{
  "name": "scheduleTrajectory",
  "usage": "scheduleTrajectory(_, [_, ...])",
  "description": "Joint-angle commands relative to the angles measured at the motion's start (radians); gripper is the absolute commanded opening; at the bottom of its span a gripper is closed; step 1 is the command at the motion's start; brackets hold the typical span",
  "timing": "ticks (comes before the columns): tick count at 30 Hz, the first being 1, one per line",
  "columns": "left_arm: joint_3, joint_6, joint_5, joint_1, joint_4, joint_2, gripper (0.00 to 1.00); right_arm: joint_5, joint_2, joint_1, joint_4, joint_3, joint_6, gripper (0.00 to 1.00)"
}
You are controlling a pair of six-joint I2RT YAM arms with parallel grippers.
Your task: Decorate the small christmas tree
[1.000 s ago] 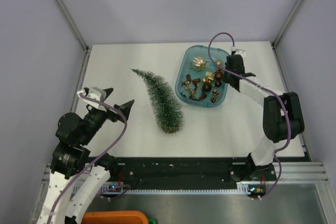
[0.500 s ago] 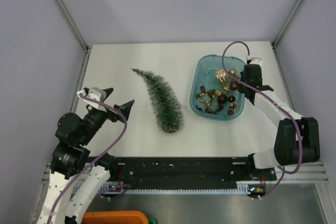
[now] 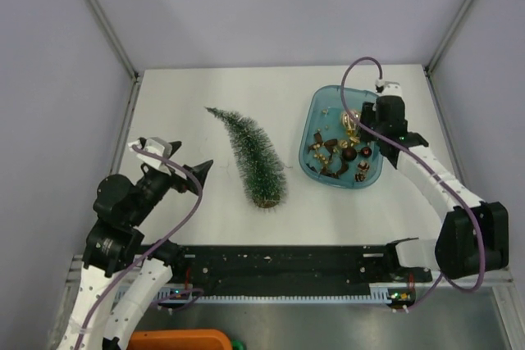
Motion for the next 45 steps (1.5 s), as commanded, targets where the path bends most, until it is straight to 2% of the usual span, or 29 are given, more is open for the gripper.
scheduleTrajectory(1, [-0.019,-0.003,0.009,0.007,0.035,-0.015,0.99,-0.084,-0.110,0.122,0.057,0.029,0.042,0.47])
scheduleTrajectory(6, [-0.031,0.007,0.066,0.007,0.040,0.043,0.99,-0.249,-0.168,0.225,0.170,-0.044,0.114,0.53])
scheduleTrajectory(13, [-0.075,0.061,0.067,0.007,0.091,0.129,0.99,-0.222,-0.113,0.397,0.163,0.038,0.150,0.52])
scheduleTrajectory(18, [-0.089,0.119,0.216,0.007,0.089,0.164,0.98,-0.248,-0.132,0.405,0.154,-0.037,0.207,0.50])
scheduleTrajectory(22, [-0.051,0.144,0.238,0.007,0.111,0.192,0.98,-0.245,-0.167,0.436,0.164,-0.125,0.218,0.49])
scheduleTrajectory(29, [-0.014,0.218,0.285,0.007,0.105,0.220,0.98,-0.211,-0.224,0.436,0.085,-0.156,0.204,0.47])
scheduleTrajectory(32, [0.013,0.256,0.316,0.007,0.057,0.212,0.98,-0.017,-0.236,0.426,0.019,-0.154,0.194,0.48])
scheduleTrajectory(34, [0.039,0.282,0.326,0.007,0.011,0.200,0.99,0.051,-0.228,0.405,0.008,-0.148,0.206,0.48])
scheduleTrajectory(40, [0.122,0.345,0.325,0.007,-0.124,0.149,0.99,0.048,-0.101,0.246,-0.062,-0.061,0.333,0.49])
scheduleTrajectory(45, [0.138,0.307,0.301,0.007,-0.130,0.103,0.99,0.189,0.037,0.232,-0.165,-0.001,0.302,0.49])
